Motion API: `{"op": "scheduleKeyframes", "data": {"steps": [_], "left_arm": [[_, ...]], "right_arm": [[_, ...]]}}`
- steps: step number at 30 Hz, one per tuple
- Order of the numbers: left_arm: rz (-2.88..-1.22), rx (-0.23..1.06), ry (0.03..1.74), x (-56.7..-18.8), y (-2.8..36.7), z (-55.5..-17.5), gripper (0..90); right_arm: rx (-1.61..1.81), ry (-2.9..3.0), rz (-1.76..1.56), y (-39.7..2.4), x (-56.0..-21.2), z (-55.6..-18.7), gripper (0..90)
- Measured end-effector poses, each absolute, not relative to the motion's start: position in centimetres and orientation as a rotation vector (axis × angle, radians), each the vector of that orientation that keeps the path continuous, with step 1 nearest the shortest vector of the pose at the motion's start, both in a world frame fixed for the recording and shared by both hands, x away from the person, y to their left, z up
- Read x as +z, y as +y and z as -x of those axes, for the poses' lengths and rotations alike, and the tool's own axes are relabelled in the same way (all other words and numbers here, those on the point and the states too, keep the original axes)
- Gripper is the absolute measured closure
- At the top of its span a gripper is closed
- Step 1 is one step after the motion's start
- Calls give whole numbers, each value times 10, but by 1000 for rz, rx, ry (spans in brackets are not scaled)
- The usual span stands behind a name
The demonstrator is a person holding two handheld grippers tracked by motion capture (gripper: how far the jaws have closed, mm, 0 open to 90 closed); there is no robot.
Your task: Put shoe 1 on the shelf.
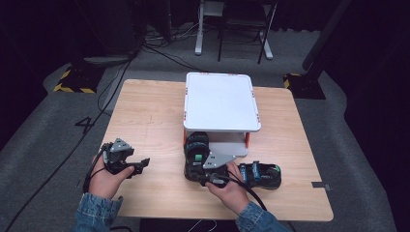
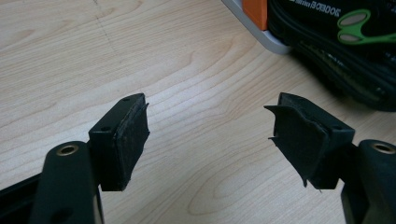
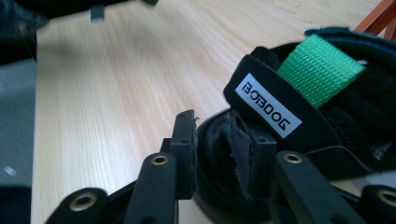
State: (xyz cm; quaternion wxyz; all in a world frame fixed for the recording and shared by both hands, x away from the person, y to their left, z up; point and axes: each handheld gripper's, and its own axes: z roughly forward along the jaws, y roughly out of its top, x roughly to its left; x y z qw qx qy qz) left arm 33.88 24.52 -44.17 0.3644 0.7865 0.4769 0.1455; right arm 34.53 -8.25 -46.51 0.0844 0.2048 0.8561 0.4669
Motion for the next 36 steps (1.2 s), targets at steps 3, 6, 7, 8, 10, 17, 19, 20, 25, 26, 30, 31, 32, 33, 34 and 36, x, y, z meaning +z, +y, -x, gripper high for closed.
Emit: {"op": "scheduleKeyframes", "data": {"steps": [3,6,7,8,10,17,19,20,25,26,30,31,32,33,34,36], "left_arm": [[-2025,374,1225,-442,245,-339,271],[-2025,372,1224,-443,244,-340,271],[-2028,373,1223,-443,244,-340,271],[-2030,373,1220,-443,244,-340,271],[-2030,373,1222,-443,243,-340,271],[-2038,369,1217,-443,241,-341,272],[-2038,372,1213,-444,241,-342,271],[-2038,370,1212,-444,241,-342,271],[-2037,366,1213,-443,242,-341,271],[-2038,367,1214,-443,241,-341,271],[-2035,364,1218,-444,240,-341,271],[-2036,364,1218,-444,240,-341,271],[-2036,363,1218,-444,240,-341,271],[-2038,362,1215,-444,240,-342,272],[-2039,364,1215,-444,240,-342,271],[-2038,361,1218,-444,240,-342,271]], "right_arm": [[1433,2544,-654,-81,-464,-351,705],[1386,2483,-674,-80,-464,-353,672],[1378,2498,-679,-81,-466,-352,625],[1378,2498,-679,-81,-466,-352,625],[1359,2498,-660,-81,-468,-348,541],[1321,2539,-581,-78,-472,-329,403],[1310,2552,-553,-82,-470,-324,404],[1310,2552,-553,-82,-470,-324,404],[1309,2605,-469,-97,-466,-308,462],[1309,2605,-469,-97,-466,-308,462],[1256,2687,-381,-99,-472,-298,573],[1231,2707,-355,-99,-475,-297,601],[1231,2707,-355,-99,-475,-297,601],[1199,2725,-334,-97,-479,-297,633],[1169,2740,-328,-96,-484,-297,655],[1136,2753,-329,-92,-492,-300,684]]}}
